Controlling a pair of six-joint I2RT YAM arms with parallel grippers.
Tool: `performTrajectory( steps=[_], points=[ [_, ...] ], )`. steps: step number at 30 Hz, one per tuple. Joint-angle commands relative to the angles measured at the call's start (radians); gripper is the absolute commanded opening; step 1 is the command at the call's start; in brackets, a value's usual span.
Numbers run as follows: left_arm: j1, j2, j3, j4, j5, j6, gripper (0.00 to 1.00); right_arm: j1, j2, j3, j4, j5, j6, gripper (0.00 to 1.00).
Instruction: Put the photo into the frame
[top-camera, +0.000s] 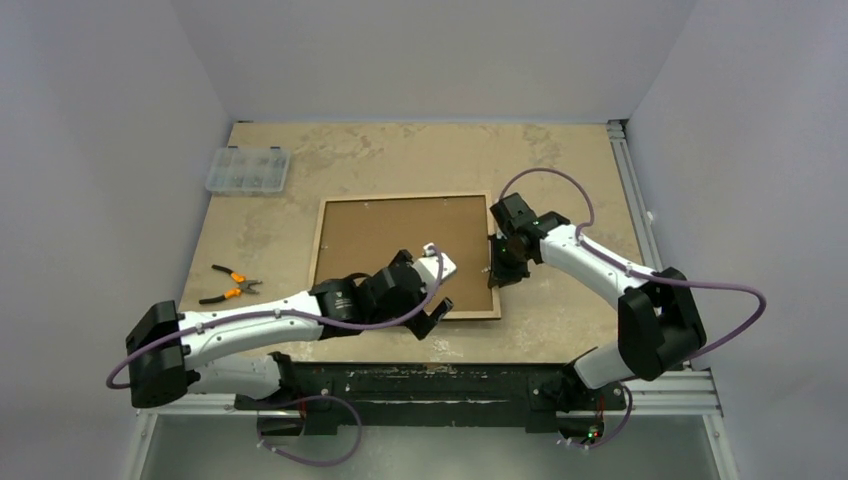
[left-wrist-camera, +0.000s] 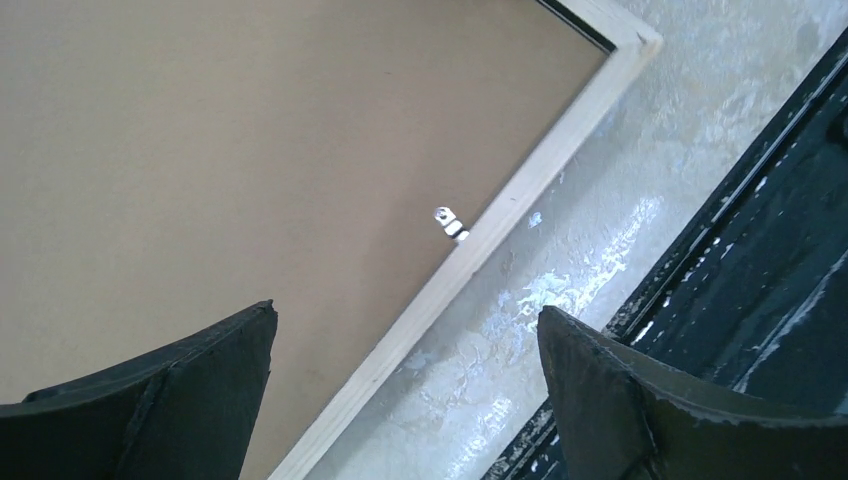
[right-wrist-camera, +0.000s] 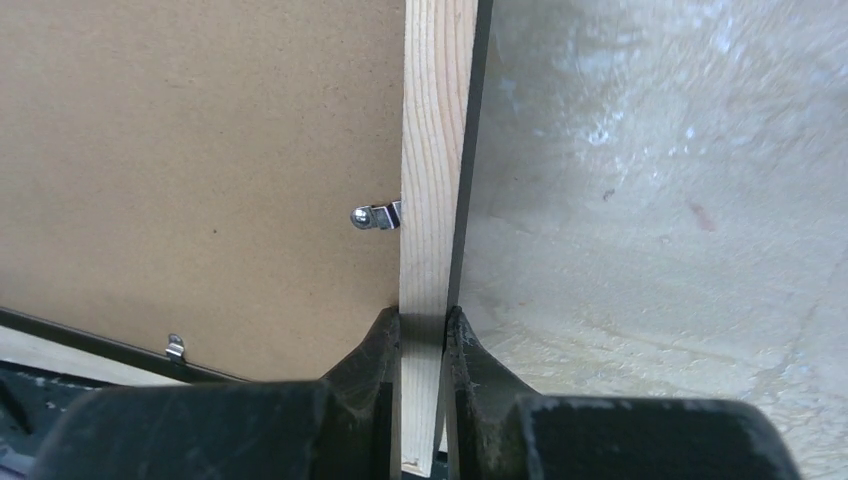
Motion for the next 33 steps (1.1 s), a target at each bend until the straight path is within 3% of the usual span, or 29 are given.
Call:
performTrajectory(
  steps=[1,9,17,22,24,28,33],
  points=[
    [-0.094,0.065,0.016,0.102,-0.154,0.146,0.99,0.007,-0.031,0.136,-0.036,-0.068,-0.013,0.0],
    [-0.302,0.222,0.031,0.192,-0.446,0.21,0.99,0.006,-0.027,0.234,-0.09,-0.138,-0.007,0.0],
    [-0.326,0.424,0.158,0.041,-0.808,0.126,0.97,0.006,-0.042,0.269,-0.113,-0.219,-0.001,0.0],
    [-0.327,0.508,0.233,-0.055,-0.909,0.077,0.93,0.006,-0.056,0.262,-0.123,-0.232,0.001,0.0],
    [-0.324,0.514,0.246,-0.085,-0.931,0.054,0.87,0.006,-0.063,0.256,-0.123,-0.235,0.004,0.0],
    [-0.313,0.516,0.266,-0.157,-0.955,0.018,0.66,0.006,-0.071,0.246,-0.118,-0.247,0.009,0.0],
    [-0.306,0.528,0.295,-0.217,-0.966,-0.001,0.52,0.005,-0.077,0.237,-0.114,-0.25,0.014,0.0]
  ],
)
